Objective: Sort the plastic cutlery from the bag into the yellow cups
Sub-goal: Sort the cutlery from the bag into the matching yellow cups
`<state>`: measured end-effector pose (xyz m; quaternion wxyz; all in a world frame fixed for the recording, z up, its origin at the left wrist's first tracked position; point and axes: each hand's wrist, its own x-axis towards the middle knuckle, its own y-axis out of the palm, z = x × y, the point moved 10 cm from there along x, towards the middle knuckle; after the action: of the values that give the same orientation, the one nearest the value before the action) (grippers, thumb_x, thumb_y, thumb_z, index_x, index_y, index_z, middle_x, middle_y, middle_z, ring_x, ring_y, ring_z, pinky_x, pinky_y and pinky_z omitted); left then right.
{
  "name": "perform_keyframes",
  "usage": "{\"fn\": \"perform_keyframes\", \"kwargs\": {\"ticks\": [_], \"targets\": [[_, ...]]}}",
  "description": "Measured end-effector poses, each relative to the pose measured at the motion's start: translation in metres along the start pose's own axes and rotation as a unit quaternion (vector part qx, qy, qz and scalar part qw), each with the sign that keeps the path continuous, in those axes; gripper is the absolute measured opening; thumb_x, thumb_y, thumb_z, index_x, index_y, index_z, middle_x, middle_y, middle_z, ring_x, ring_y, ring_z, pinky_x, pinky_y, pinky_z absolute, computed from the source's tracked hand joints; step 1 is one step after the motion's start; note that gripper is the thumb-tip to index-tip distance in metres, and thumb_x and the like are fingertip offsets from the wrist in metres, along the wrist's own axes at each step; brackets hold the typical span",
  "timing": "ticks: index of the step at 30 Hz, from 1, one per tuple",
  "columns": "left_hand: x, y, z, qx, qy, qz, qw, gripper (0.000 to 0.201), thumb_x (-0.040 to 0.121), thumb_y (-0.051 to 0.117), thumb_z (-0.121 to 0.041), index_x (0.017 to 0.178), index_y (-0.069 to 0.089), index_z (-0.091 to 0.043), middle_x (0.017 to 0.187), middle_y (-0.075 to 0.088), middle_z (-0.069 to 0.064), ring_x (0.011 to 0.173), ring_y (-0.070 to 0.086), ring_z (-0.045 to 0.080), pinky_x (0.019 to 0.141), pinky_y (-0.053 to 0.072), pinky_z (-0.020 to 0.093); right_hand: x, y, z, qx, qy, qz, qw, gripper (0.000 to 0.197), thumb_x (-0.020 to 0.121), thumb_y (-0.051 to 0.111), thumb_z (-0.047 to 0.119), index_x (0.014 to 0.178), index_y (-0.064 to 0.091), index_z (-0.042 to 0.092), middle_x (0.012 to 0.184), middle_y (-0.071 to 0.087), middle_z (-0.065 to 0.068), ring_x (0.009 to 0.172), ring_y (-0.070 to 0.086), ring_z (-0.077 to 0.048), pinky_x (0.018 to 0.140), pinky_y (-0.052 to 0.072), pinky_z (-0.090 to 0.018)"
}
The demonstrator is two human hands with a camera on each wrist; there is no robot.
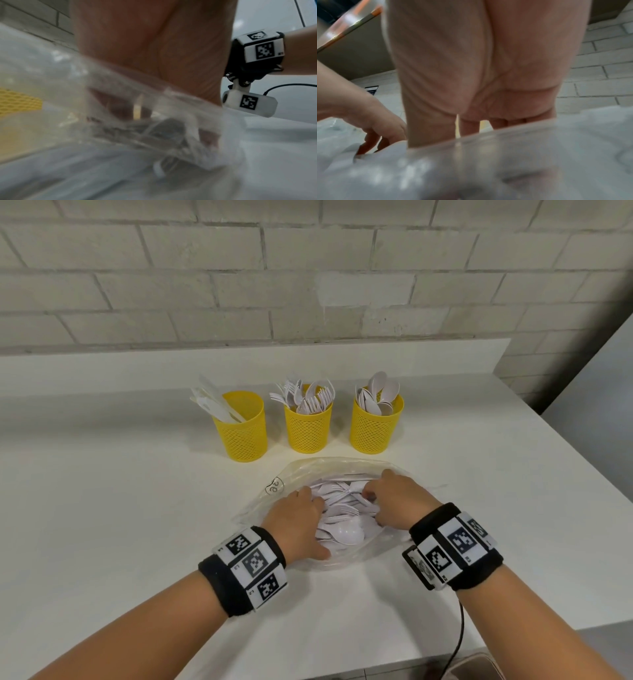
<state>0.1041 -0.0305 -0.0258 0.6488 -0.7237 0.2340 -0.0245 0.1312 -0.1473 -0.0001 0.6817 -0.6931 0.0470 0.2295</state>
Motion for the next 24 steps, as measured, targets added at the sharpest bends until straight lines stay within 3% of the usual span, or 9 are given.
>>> {"fn": "perform_keyframes", "kwargs": {"ticks": [3, 6, 12, 17, 20, 22, 24], "targets": [[0.001, -0.003, -0.005, -0.027, 0.036, -0.011, 0.999, 0.067, 0.073, 0.072, -0.044, 0.127, 0.046, -0.014, 0.127, 0.04, 0.007, 0.118, 0.039, 0.024, 0.096, 0.032, 0.031, -0.002, 0.006, -0.002, 0.003, 0.008, 0.012, 1.0, 0.042, 0.083, 0.064, 0.017, 0.123, 0.054, 0.012, 0.128, 0.044, -0.012, 0.111, 0.054, -0.029, 0.092, 0.046, -0.032], [0.005, 0.0, -0.013, -0.052, 0.083, 0.004, 0.995, 0.067, 0.072, 0.075, -0.039, 0.128, 0.048, -0.013, 0.126, 0.042, 0.005, 0.119, 0.038, 0.023, 0.097, 0.034, 0.03, 0.0, 0.009, 0.0, -0.002, 0.003, 0.018, 1.0, 0.038, 0.082, 0.064, 0.014, 0.119, 0.056, 0.012, 0.126, 0.049, -0.012, 0.111, 0.054, -0.028, 0.093, 0.046, -0.032], [0.007, 0.006, -0.006, 0.0, 0.063, 0.018, 0.998, 0.096, 0.073, 0.072, -0.051, 0.147, 0.024, -0.013, 0.152, 0.024, 0.004, 0.132, 0.031, 0.025, 0.108, 0.031, 0.036, 0.003, 0.01, 0.001, 0.021, -0.018, 0.021, 0.999, 0.04, 0.079, 0.062, 0.007, 0.116, 0.056, 0.02, 0.124, 0.054, -0.004, 0.113, 0.052, -0.024, 0.092, 0.043, -0.03], [0.007, -0.003, 0.002, -0.055, 0.044, -0.026, 0.997, 0.097, 0.063, 0.08, -0.049, 0.139, 0.03, -0.013, 0.139, 0.033, 0.005, 0.12, 0.042, 0.024, 0.103, 0.036, 0.034, 0.002, 0.008, 0.013, 0.038, -0.062, 0.018, 0.997, 0.044, 0.082, 0.058, 0.007, 0.12, 0.058, 0.028, 0.12, 0.058, -0.001, 0.113, 0.052, -0.023, 0.087, 0.041, -0.029], [0.007, 0.0, 0.001, -0.038, 0.048, -0.005, 0.998, 0.093, 0.065, 0.077, -0.053, 0.136, 0.034, -0.014, 0.134, 0.037, 0.005, 0.117, 0.041, 0.024, 0.101, 0.035, 0.034, 0.002, 0.013, 0.032, 0.106, -0.111, 0.05, 0.987, 0.04, 0.083, 0.056, 0.008, 0.118, 0.063, 0.027, 0.099, 0.064, 0.007, 0.097, 0.056, -0.017, 0.077, 0.04, -0.026], [0.007, 0.001, 0.0, -0.026, 0.052, 0.003, 0.998, 0.087, 0.067, 0.073, -0.058, 0.134, 0.039, -0.014, 0.129, 0.039, 0.006, 0.116, 0.039, 0.024, 0.098, 0.033, 0.033, 0.001, 0.015, 0.038, 0.136, -0.127, 0.064, 0.98, 0.035, 0.084, 0.058, 0.015, 0.118, 0.063, 0.024, 0.104, 0.065, 0.004, 0.097, 0.057, -0.015, 0.079, 0.042, -0.026], [0.007, 0.002, 0.001, -0.027, 0.055, 0.007, 0.998, 0.084, 0.068, 0.072, -0.058, 0.133, 0.042, -0.014, 0.126, 0.039, 0.006, 0.115, 0.039, 0.023, 0.097, 0.032, 0.031, 0.001, 0.013, 0.034, 0.14, -0.124, 0.053, 0.981, 0.027, 0.083, 0.06, 0.024, 0.109, 0.064, 0.017, 0.104, 0.064, -0.004, 0.096, 0.058, -0.021, 0.081, 0.046, -0.032]]}}
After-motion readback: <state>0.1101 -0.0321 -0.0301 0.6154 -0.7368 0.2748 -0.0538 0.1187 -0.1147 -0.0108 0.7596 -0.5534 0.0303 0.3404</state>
